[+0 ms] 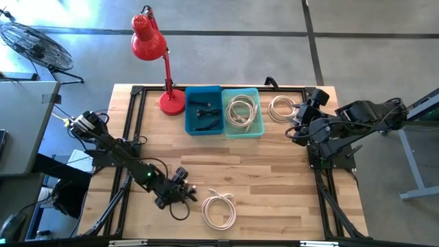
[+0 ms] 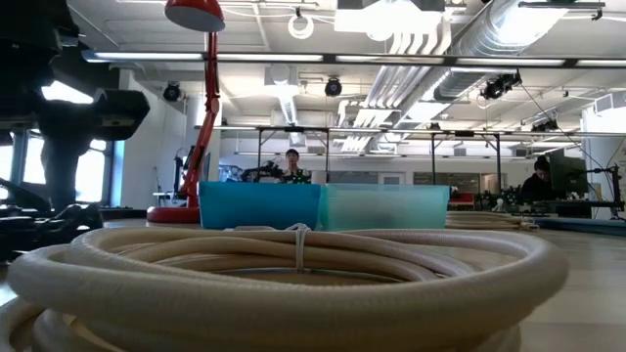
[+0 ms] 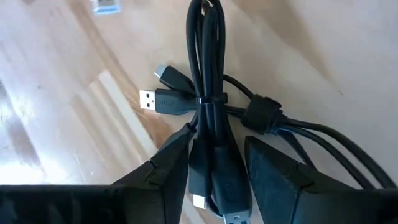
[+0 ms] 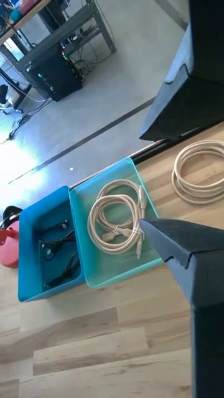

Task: Pick & Place USB Port
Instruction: Put the black USB cable into the blue bin

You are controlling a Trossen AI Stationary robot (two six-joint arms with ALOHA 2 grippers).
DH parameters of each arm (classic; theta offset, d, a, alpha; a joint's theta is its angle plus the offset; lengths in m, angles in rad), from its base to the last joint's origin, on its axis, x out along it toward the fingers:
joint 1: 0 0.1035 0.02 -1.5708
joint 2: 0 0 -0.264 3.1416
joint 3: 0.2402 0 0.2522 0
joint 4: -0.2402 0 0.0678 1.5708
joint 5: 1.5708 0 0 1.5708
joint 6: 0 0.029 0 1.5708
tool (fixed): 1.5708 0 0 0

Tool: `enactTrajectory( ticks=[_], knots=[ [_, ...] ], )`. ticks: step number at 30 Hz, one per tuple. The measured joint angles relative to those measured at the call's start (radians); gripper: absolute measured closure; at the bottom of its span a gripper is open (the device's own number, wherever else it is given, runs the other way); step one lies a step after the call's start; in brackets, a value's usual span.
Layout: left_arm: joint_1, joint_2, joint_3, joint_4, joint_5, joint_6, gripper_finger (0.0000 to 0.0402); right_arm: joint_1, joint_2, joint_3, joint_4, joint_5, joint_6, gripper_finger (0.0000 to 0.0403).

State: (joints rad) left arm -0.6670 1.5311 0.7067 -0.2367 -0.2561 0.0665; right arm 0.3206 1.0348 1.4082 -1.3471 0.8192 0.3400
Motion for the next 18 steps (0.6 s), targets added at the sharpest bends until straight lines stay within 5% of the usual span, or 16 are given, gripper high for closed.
enactTrajectory(
  ticks=[5, 10, 18],
  knots=[
    [0.0, 0.0, 0.0, -0.006, -0.027, -0.072, 0.0266, 0.0, 0.0, 0.0, 0.0, 0.0, 0.0, 0.0194],
    [0.0, -0.003, 0.001, -0.004, 0.012, -0.1, 0.0376, 0.0, 0.0, 0.0, 0.0, 0.0, 0.0, 0.0194],
    [0.0, -0.002, 0.027, -0.012, -0.045, -0.206, 0.0398, 0.0, -0.003, -0.075, 0.055, 0.001, -0.036, 0.0194]
  ],
)
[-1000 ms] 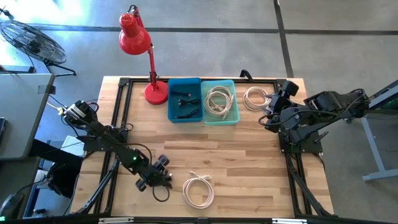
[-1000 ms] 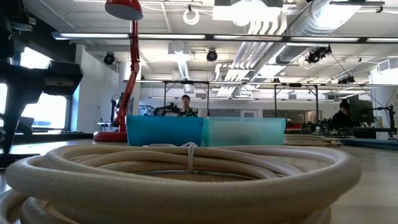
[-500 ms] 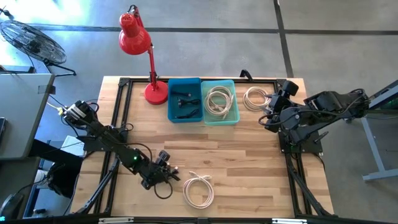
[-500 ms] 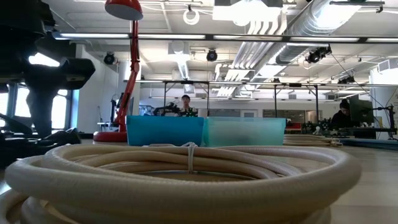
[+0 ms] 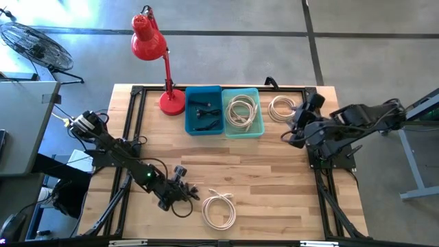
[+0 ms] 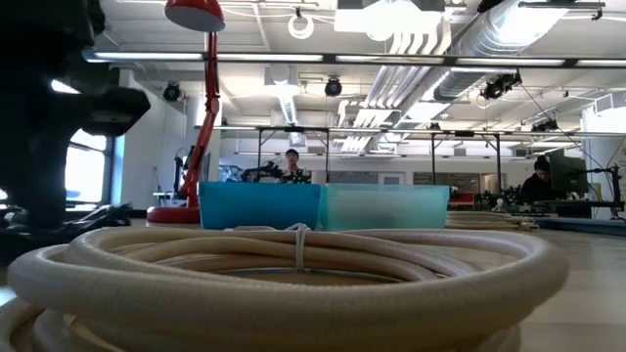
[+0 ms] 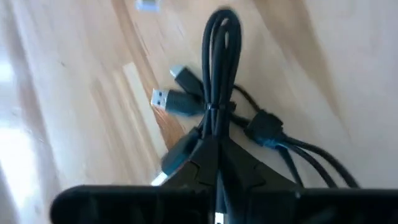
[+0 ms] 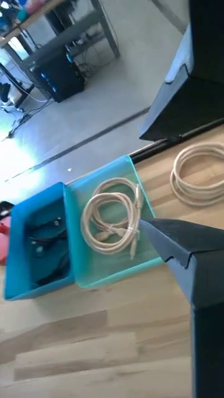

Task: Pick & Place USB Port
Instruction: Put the black USB cable into the blue bin

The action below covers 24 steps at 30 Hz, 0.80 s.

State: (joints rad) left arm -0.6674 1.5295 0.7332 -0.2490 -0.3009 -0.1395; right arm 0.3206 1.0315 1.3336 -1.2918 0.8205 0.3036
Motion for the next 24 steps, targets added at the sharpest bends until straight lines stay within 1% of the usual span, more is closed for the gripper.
enactTrajectory(
  ticks=[3, 6, 9, 11, 14, 16, 20, 24],
  knots=[
    [0.001, 0.003, 0.06, -0.052, -0.036, 0.011, 0.04, 0.0, 0.002, -0.055, 0.047, 0.017, -0.05, 0.0194],
    [0.001, 0.003, 0.158, -0.166, -0.079, 0.019, 0.04, 0.0, 0.002, -0.098, 0.127, 0.002, -0.101, 0.0194],
    [0.001, 0.002, 0.243, -0.278, -0.068, 0.029, 0.04, 0.0, 0.002, -0.121, 0.207, -0.042, -0.154, 0.0194],
    [0.001, 0.001, 0.278, -0.326, -0.04, 0.023, 0.04, 0.0, 0.002, -0.122, 0.237, -0.073, -0.174, 0.0194],
    [0.0, 0.0, 0.289, -0.38, -0.003, 0.005, 0.04, 0.0, 0.002, -0.122, 0.266, -0.104, -0.177, 0.0194],
    [0.0, 0.0, 0.282, -0.404, 0.004, 0.002, 0.0401, 0.0, 0.001, -0.122, 0.268, -0.119, -0.177, 0.0194],
    [0.009, 0.0, 0.257, -0.406, -0.008, -0.068, 0.0398, 0.0, 0.001, -0.122, 0.267, -0.147, -0.166, 0.0194],
    [0.031, 0.0, 0.245, -0.402, 0.012, -0.106, 0.0383, 0.0, 0.001, -0.122, 0.267, -0.147, -0.165, 0.0194]
  ],
)
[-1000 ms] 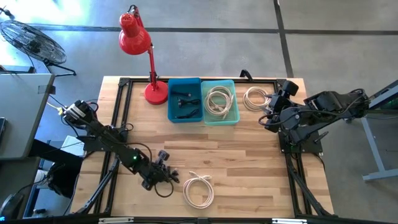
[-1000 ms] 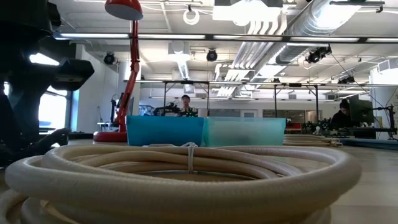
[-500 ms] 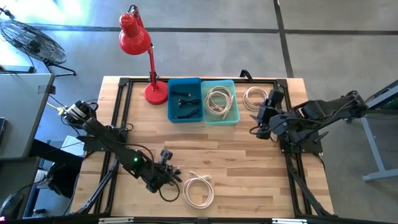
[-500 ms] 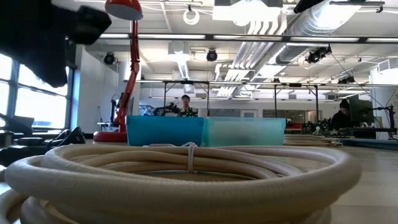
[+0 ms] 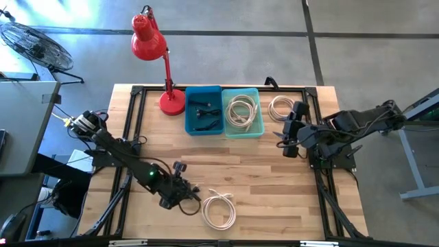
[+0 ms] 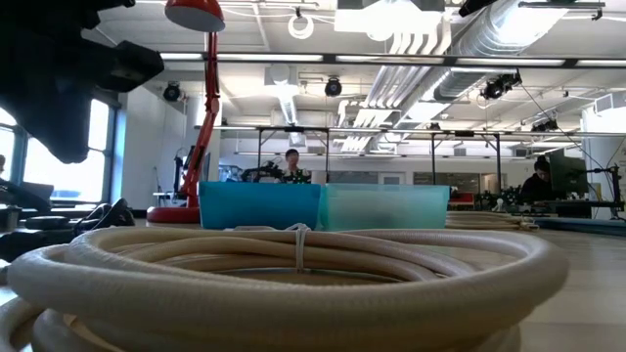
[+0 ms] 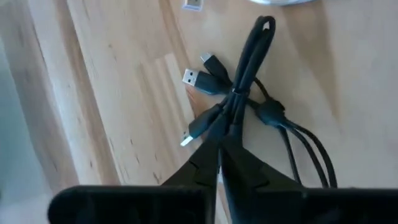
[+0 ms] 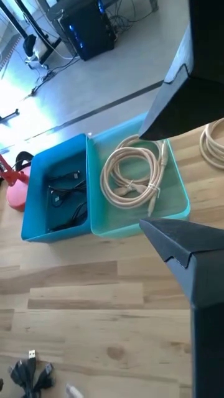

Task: Pick & Place USB Port
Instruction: Put the black USB cable into the blue bin

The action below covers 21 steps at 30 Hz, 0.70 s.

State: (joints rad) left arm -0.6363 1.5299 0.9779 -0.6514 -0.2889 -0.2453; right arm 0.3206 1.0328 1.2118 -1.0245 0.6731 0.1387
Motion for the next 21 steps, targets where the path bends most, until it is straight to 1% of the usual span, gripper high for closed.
enactTrajectory(
  ticks=[4, 11, 13, 14, 18, 21],
  knots=[
    [0.016, 0.0, -0.006, 0.02, 0.007, 0.001, 0.0347, 0.0, 0.0, 0.0, 0.001, 0.001, 0.002, 0.0194],
    [0.036, 0.0, -0.006, 0.037, -0.051, 0.0, 0.0247, 0.0, 0.0, 0.0, 0.001, -0.002, 0.018, 0.0194],
    [0.035, 0.007, -0.006, 0.042, -0.047, 0.0, 0.0223, 0.0, 0.0, 0.0, 0.001, -0.01, 0.018, 0.0194],
    [0.035, 0.017, -0.006, 0.052, -0.026, 0.0, 0.0213, 0.0, 0.0, 0.0, 0.001, -0.014, 0.018, 0.0194],
    [0.035, 0.08, -0.006, 0.076, 0.064, 0.002, 0.0195, 0.0, 0.0, 0.001, 0.001, -0.035, 0.018, 0.0194],
    [0.035, 0.142, -0.006, 0.076, 0.093, 0.012, 0.0193, 0.0, 0.0, 0.001, 0.001, -0.037, 0.021, 0.0194]
  ],
)
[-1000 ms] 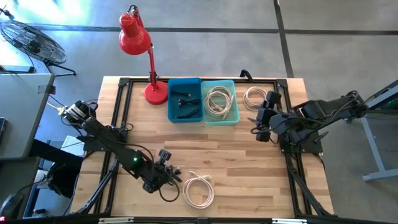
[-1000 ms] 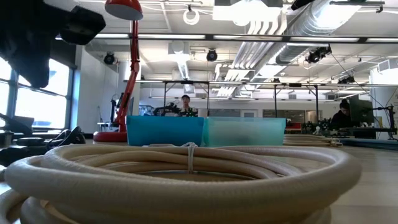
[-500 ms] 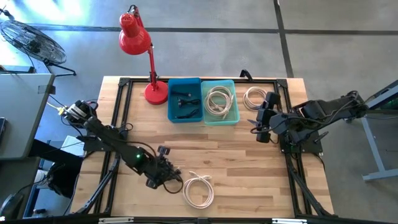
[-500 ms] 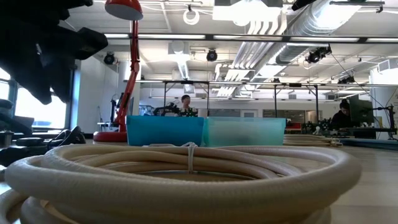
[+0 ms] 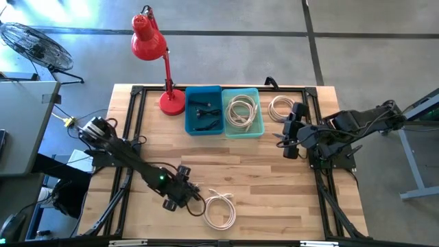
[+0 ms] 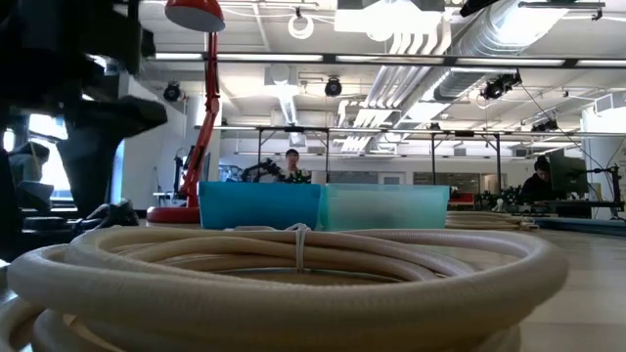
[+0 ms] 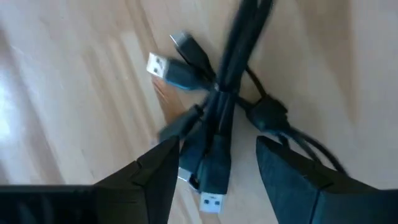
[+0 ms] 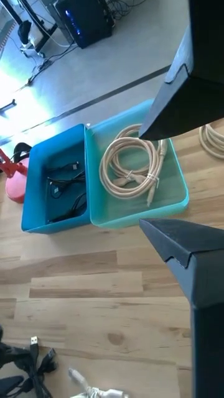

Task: Pick & Place USB Port
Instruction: Put the black USB cable into the blue bin

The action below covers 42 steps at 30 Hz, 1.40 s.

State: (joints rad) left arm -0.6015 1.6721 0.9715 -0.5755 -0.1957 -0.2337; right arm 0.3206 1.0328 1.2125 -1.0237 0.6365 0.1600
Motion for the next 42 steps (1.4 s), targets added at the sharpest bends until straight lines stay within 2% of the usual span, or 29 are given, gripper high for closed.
enactTrajectory(
  ticks=[6, 9, 11, 14, 15, 22, 26, 30, 35, 42],
  knots=[
    [0.008, 0.07, 0.006, 0.001, -0.005, 0.019, 0.0192, 0.0, 0.0, 0.0, 0.004, 0.0, 0.0, 0.0194],
    [0.026, 0.074, 0.005, 0.003, 0.01, 0.023, 0.0211, 0.0, 0.0, 0.0, 0.005, -0.001, 0.0, 0.0194],
    [0.037, 0.074, 0.01, 0.0, 0.026, 0.025, 0.0248, 0.0, 0.0, 0.0, 0.006, -0.001, 0.0, 0.0194],
    [0.043, 0.073, 0.019, -0.008, 0.026, 0.028, 0.0339, 0.0, 0.0, 0.0, 0.006, -0.001, 0.0, 0.0194],
    [0.045, 0.073, 0.02, -0.01, 0.031, 0.026, 0.0351, 0.0, 0.0, 0.0, 0.006, -0.001, 0.0, 0.0194],
    [0.05, 0.072, 0.033, -0.034, 0.021, -0.039, 0.0348, 0.0, 0.0, 0.0, 0.007, -0.055, 0.008, 0.0194],
    [0.055, 0.076, 0.111, -0.136, -0.108, -0.055, 0.0349, 0.0, 0.0, 0.0, 0.038, -0.137, 0.008, 0.0194],
    [0.051, 0.073, 0.233, -0.266, -0.184, -0.059, 0.035, 0.001, 0.0, 0.0, 0.089, -0.232, -0.004, 0.0194],
    [0.02, 0.072, 0.373, -0.362, -0.325, -0.059, 0.0351, 0.001, 0.0, 0.0, 0.121, -0.291, -0.011, 0.0194],
    [-0.042, 0.072, 0.463, -0.355, -0.767, -0.007, 0.0355, 0.001, 0.022, 0.0, 0.18, -0.332, -0.099, 0.0194]
  ],
)
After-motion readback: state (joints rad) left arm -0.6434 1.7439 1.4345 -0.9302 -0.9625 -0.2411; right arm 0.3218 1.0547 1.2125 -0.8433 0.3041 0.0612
